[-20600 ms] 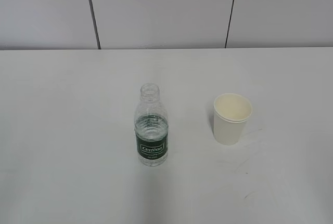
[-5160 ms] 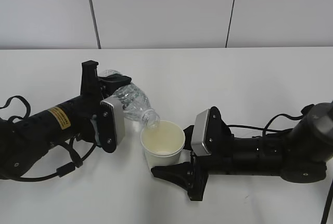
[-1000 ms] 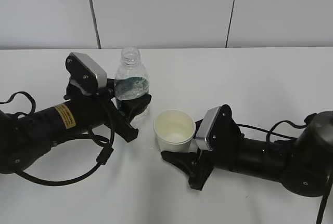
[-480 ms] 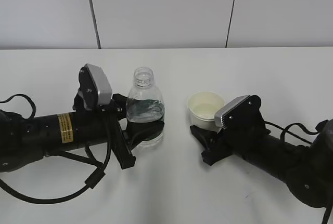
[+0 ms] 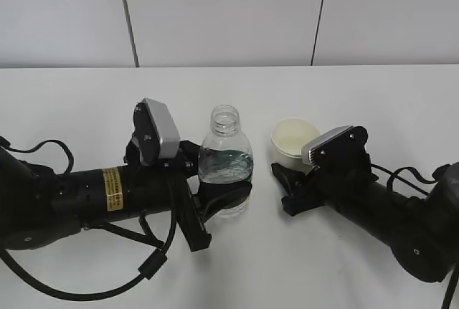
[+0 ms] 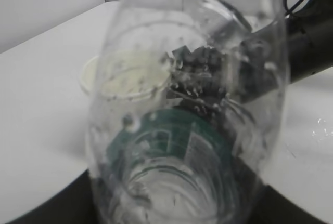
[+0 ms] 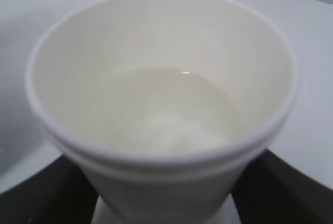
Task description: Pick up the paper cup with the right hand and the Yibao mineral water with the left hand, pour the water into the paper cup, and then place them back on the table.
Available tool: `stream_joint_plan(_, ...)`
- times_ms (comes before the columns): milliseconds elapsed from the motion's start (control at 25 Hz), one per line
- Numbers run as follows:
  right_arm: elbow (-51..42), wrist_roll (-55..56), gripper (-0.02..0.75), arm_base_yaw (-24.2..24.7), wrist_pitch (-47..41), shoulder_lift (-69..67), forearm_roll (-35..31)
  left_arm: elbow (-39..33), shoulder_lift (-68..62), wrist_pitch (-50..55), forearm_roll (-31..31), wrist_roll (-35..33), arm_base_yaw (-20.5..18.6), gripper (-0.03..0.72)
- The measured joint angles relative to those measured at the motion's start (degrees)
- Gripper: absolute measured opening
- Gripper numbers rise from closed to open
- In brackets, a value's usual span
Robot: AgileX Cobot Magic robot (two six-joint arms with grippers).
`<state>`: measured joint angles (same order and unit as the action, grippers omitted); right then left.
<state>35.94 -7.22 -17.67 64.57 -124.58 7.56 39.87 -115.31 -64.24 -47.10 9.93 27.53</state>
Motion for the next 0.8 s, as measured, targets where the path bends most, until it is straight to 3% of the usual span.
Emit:
stream_joint_plan(240, 2.39, 0.0, 0.547, 0.0, 0.0, 0.0, -0.47, 0.07, -3.02, 0.05, 8.46, 0.0, 2.49, 0.35)
stream_joint_plan(800, 3.36, 2.16, 0.545, 0.0, 0.0, -1.9, -0.51, 0.22, -3.68, 0.0, 12.12, 0.05, 2.61, 0.348)
